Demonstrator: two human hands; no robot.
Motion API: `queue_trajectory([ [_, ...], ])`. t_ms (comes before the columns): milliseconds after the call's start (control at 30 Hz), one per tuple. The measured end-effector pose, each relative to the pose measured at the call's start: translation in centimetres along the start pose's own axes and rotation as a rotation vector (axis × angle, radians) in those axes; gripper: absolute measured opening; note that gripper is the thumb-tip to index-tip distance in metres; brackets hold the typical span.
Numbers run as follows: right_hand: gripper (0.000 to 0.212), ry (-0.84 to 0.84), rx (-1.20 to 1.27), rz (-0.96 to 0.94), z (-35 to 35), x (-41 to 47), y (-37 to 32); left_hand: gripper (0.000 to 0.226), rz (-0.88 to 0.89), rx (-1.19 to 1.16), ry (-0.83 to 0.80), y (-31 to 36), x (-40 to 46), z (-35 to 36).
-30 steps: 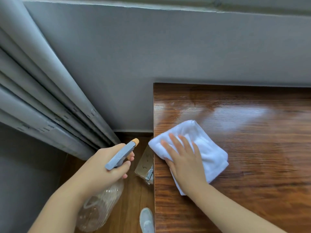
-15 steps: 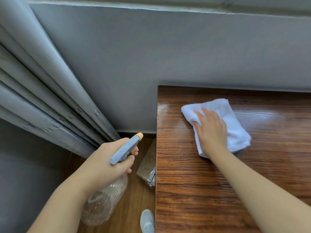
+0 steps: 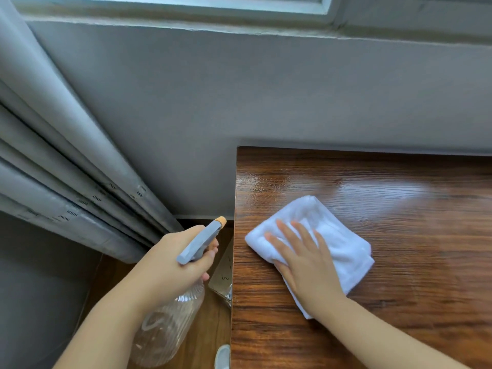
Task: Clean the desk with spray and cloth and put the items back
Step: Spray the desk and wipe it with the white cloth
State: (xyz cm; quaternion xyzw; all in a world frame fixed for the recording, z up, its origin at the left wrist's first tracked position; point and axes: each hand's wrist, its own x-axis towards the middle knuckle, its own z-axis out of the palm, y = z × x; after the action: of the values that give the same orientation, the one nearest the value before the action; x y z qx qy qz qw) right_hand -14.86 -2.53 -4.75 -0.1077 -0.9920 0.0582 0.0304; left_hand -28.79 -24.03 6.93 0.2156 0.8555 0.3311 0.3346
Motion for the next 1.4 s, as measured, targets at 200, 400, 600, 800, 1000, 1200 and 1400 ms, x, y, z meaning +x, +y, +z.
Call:
queue_trajectory([
  [200, 0.048, -0.061, 0.018, 0.014, 0.1, 8.8, -2.1, 0.009, -0.033, -0.022, 0.033, -0.6, 0.5, -0.5],
  [400, 0.046, -0.039, 0.035, 0.153, -0.1, 15.7, -0.4, 0.011, -0.04, 0.011, 0.062, -1.2, 0.4, -0.9],
  [600, 0.045, 0.002, 0.05, 0.293, -0.2, 14.4, 3.4, 0.012, -0.037, -0.02, 0.081, -1.6, -0.1, -1.1],
  [800, 0.042, 0.034, 0.032, 0.376, -0.6, 7.9, 6.2, 0.011, -0.032, -0.089, 0.101, -1.7, -0.4, -1.0],
  [1000, 0.045, 0.066, -0.004, 0.234, -0.1, 2.8, 2.4, 0.011, -0.019, -0.084, 0.091, -1.6, -0.4, -0.9],
  [1200, 0.045, 0.015, 0.0, 0.106, 0.4, 6.6, -1.8, 0.013, -0.037, -0.1, 0.094, -2.3, 0.3, -1.5],
  [1400, 0.047, -0.03, 0.045, 0.139, 0.4, 16.0, -3.1, 0.015, -0.06, -0.105, 0.12, -3.6, 0.6, -2.5],
])
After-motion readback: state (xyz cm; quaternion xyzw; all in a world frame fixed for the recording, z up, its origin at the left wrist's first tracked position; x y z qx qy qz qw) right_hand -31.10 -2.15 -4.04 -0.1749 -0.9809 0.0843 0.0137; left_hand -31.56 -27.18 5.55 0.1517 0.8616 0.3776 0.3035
